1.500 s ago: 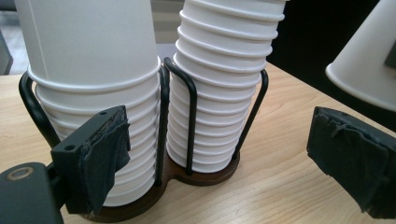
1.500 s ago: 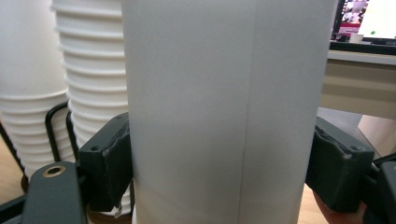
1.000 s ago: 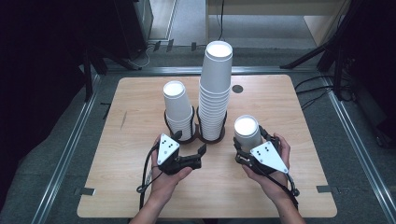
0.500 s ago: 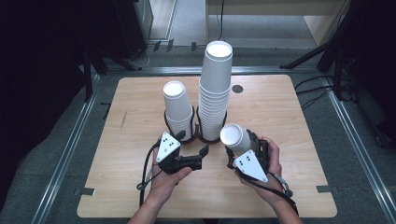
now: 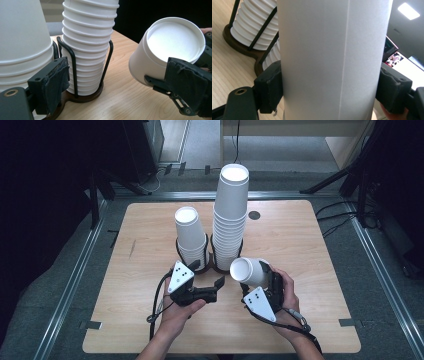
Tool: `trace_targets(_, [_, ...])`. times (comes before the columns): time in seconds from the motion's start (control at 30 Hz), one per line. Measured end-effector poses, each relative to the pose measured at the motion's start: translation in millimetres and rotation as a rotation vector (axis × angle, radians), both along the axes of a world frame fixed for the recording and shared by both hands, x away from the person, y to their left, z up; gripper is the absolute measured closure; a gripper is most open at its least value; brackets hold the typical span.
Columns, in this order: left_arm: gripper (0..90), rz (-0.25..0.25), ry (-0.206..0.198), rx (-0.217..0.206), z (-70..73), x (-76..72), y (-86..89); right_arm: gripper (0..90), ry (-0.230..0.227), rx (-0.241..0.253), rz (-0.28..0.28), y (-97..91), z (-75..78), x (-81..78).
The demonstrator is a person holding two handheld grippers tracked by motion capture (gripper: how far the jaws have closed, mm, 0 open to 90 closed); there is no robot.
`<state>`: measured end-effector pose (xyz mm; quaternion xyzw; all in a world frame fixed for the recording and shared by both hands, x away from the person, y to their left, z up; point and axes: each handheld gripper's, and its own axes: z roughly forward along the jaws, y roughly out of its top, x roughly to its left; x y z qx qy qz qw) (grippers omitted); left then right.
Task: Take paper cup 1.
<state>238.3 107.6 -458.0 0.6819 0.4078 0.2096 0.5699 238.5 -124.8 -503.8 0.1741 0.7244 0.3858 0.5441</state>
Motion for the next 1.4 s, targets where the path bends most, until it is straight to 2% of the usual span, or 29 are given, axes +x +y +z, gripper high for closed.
trace_targets(0.3, [6.3,-0.014,0.006,-0.016,2.1,0.1,1.0,18.6,-0.033,-0.062,0.007,2.7,-4.9,-1.0])
trace_targets(0.5, [6.3,-0.029,0.008,-0.022,3.4,-0.7,-0.2,18.6,-0.066,-0.124,0.01,6.0,-8.8,-3.0])
trace_targets(0.7, [6.2,-0.052,0.014,-0.028,3.7,-1.4,-2.7,18.6,-0.076,-0.145,0.014,8.0,-11.0,-3.4])
trace_targets(0.77, [6.2,-0.078,0.027,-0.026,3.3,-1.5,-5.2,18.6,-0.096,-0.177,0.021,9.7,-12.4,-4.2])
trace_targets(0.87, [6.2,-0.102,0.035,-0.017,2.7,-2.2,-9.2,18.6,-0.109,-0.198,0.027,12.2,-13.5,-5.9])
trace_targets(1.03, [6.2,-0.156,0.053,-0.014,1.6,-2.8,-13.9,18.6,-0.121,-0.223,0.045,17.9,-16.1,-10.1])
trace_targets(1.4, [6.2,-0.209,0.072,-0.003,1.3,-3.5,-19.5,18.7,-0.124,-0.234,0.057,19.5,-15.3,-10.7])
